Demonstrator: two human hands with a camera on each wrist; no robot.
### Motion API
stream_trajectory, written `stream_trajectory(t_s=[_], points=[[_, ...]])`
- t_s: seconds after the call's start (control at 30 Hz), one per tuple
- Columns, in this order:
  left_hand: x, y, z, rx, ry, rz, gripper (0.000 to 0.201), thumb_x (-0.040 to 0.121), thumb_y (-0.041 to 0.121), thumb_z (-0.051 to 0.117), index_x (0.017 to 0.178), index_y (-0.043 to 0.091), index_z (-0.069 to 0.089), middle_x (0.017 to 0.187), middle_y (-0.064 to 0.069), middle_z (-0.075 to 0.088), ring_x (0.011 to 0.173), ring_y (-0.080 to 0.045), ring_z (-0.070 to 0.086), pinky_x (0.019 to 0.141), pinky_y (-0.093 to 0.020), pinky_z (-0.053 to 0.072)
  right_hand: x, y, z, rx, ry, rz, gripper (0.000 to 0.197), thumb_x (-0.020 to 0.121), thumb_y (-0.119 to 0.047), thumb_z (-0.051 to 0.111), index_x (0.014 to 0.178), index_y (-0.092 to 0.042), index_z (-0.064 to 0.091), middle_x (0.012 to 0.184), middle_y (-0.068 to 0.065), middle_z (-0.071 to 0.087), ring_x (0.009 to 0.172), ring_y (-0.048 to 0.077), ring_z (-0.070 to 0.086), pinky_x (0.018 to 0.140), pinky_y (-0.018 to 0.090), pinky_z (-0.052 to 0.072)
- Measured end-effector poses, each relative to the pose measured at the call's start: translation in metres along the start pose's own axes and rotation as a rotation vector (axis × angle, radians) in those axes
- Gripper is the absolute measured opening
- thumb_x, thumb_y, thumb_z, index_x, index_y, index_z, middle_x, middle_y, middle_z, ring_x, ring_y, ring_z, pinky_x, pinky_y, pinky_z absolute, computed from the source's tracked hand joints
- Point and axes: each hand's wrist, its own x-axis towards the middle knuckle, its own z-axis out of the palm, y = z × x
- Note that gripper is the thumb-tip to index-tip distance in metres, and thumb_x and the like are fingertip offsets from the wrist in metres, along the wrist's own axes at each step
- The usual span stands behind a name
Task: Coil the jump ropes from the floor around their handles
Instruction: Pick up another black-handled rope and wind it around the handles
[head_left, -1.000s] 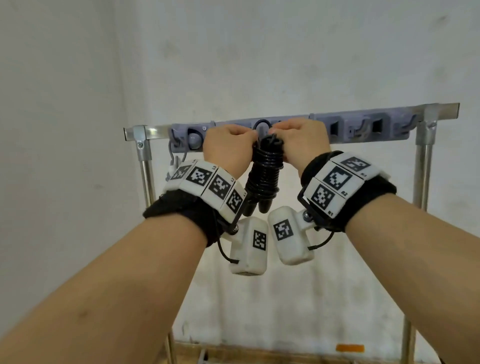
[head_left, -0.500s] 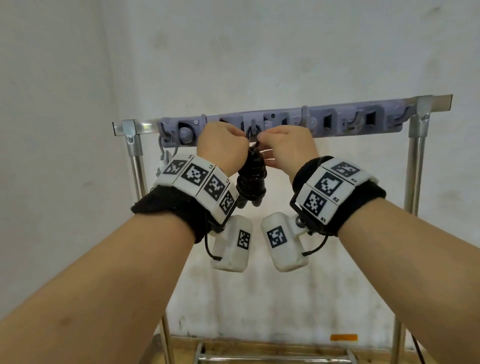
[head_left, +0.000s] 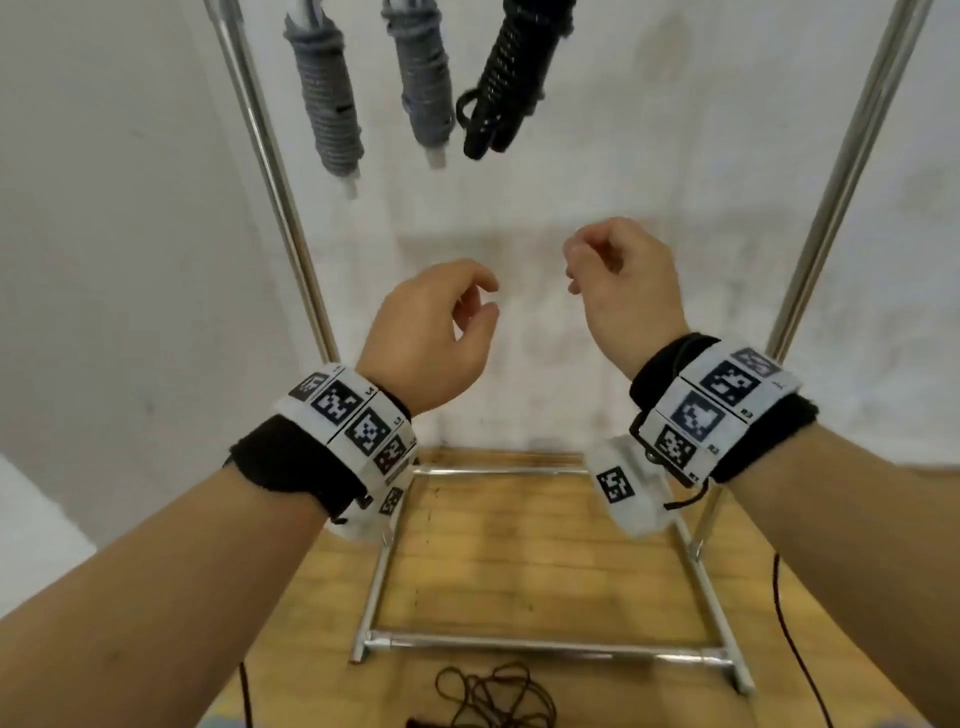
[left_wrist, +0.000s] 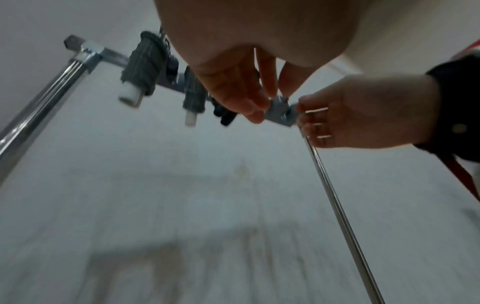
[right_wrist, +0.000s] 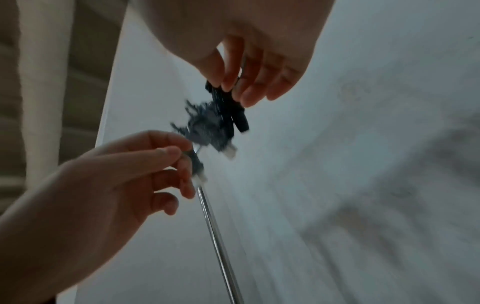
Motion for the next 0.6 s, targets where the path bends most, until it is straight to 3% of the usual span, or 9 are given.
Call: stream_trajectory(t_s=[0.07, 0.2, 0.37, 0.43, 0.6], points=[[-0.044, -0.018, 0.021, 0.014, -0.147, -0.043, 0.020, 0.085, 0.024, 0.057, 0.103, 0.018, 0.063, 0.079, 0.009, 0.061, 0.073, -0.006, 0.058, 0.067, -0.027, 0.049, -0.036, 0.035, 0.009, -0.080, -0.137, 0.041, 0.013, 0.089, -0.019, 0.057, 0.076, -0.020, 0.060, 0.069, -0.011, 0.058, 0.072, 0.017, 0.060, 0.072, 0.031, 0.051], [-0.130, -0.059, 0.068, 0.077, -0.453, -0.143, 0.020, 0.081, 0.031, 0.057, 0.095, 0.019, 0.064, 0.080, 0.009, 0.062, 0.072, -0.012, 0.057, 0.068, -0.031, 0.049, -0.112, 0.115, 0.028, -0.295, -0.526, 0.161, 0.014, 0.088, -0.027, 0.058, 0.076, -0.022, 0.061, 0.067, -0.014, 0.056, 0.065, 0.002, 0.052, 0.065, 0.021, 0.040], [-0.228, -0.106, 0.134, 0.161, -0.829, -0.250, 0.021, 0.081, 0.041, 0.057, 0.088, 0.023, 0.064, 0.081, 0.011, 0.054, 0.077, -0.015, 0.054, 0.067, -0.030, 0.044, -0.209, 0.212, 0.048, -0.547, -1.047, 0.322, 0.021, 0.091, -0.034, 0.053, 0.089, -0.020, 0.068, 0.080, -0.005, 0.062, 0.074, 0.015, 0.055, 0.064, 0.027, 0.039], [-0.261, -0.122, 0.159, 0.176, -0.985, -0.277, 0.023, 0.083, 0.043, 0.055, 0.091, 0.025, 0.065, 0.083, 0.013, 0.051, 0.081, -0.015, 0.055, 0.070, -0.031, 0.047, -0.244, 0.244, 0.057, -0.612, -1.209, 0.407, 0.022, 0.091, -0.034, 0.052, 0.089, -0.019, 0.068, 0.081, -0.001, 0.065, 0.074, 0.018, 0.058, 0.063, 0.031, 0.047], [-0.339, -0.151, 0.210, 0.105, -1.223, -0.294, 0.021, 0.085, 0.038, 0.058, 0.096, 0.024, 0.070, 0.095, 0.005, 0.065, 0.086, -0.019, 0.061, 0.070, -0.033, 0.052, -0.324, 0.307, 0.073, -0.664, -1.528, 0.553, 0.022, 0.092, -0.030, 0.051, 0.097, -0.016, 0.068, 0.093, 0.004, 0.066, 0.084, 0.023, 0.062, 0.074, 0.036, 0.055]])
